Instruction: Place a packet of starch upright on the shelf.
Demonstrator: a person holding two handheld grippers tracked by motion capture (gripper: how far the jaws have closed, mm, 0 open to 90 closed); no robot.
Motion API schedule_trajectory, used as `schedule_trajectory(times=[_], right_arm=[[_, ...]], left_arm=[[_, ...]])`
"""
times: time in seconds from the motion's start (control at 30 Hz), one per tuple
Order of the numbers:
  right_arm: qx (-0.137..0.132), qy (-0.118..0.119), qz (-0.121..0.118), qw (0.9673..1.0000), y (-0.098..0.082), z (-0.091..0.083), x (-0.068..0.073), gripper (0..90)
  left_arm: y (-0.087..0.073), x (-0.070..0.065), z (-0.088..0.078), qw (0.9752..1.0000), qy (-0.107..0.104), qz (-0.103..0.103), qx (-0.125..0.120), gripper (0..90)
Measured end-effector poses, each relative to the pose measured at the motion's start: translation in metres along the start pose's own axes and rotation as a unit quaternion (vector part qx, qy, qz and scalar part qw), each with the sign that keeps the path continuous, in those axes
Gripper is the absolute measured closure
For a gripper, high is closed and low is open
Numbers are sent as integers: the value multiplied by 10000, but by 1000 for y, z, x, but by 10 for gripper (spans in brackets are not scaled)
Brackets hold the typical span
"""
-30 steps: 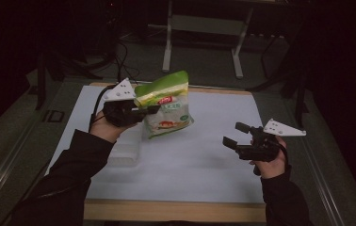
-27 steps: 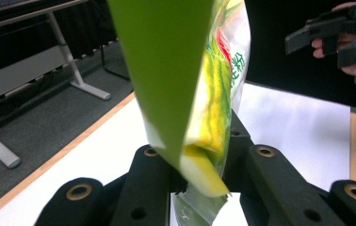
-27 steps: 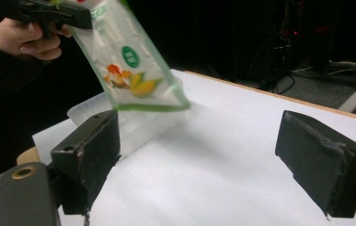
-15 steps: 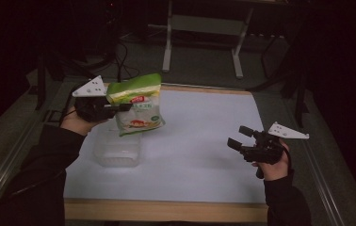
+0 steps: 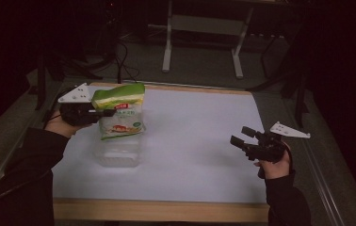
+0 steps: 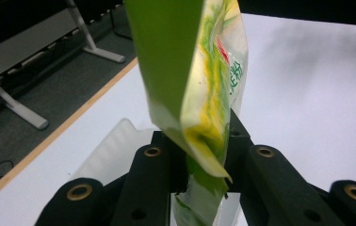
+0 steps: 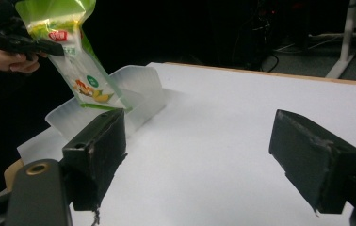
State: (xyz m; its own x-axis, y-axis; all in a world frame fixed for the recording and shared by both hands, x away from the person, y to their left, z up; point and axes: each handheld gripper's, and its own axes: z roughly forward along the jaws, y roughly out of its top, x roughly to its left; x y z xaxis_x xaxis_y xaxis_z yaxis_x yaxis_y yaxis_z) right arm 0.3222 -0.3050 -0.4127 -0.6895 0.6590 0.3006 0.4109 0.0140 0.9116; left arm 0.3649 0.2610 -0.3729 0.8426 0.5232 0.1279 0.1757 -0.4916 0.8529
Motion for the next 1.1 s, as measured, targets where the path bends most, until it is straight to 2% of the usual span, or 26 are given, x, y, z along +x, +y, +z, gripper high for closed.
schedule_trajectory(times=[0.27, 0.37, 0.5, 0.53, 0.63, 0.77, 0.83, 1.1], right_arm=[[16, -54, 53, 10000, -2, -1, -3, 192], [8, -33, 58, 10000, -3, -1, -3, 192], [32, -23, 58, 10000, -4, 0, -4, 192], [31, -22, 54, 10000, -4, 0, -4, 192], [14, -11, 78, 10000, -4, -1, -4, 192], [-5, 1, 93, 10000, -5, -2, -5, 192], [1, -4, 87, 10000, -5, -2, -5, 192], [36, 13, 119, 9999, -8, -1, -6, 192]], left_arm=[[-18, 6, -2, 9997, -185, -149, 7, 778], [-21, 7, -5, 9996, -218, -171, 39, 779], [-24, 7, -6, 9997, -199, -101, 132, 780], [-25, 8, -6, 9994, -279, -134, 137, 781], [-26, 12, -5, 9992, -308, -159, 220, 782], [-30, 12, 7, 9983, -233, 14, 533, 783], [-31, 12, 10, 9984, -197, 62, 533, 784], [-38, 16, 10, 9990, -251, -110, 347, 785]])
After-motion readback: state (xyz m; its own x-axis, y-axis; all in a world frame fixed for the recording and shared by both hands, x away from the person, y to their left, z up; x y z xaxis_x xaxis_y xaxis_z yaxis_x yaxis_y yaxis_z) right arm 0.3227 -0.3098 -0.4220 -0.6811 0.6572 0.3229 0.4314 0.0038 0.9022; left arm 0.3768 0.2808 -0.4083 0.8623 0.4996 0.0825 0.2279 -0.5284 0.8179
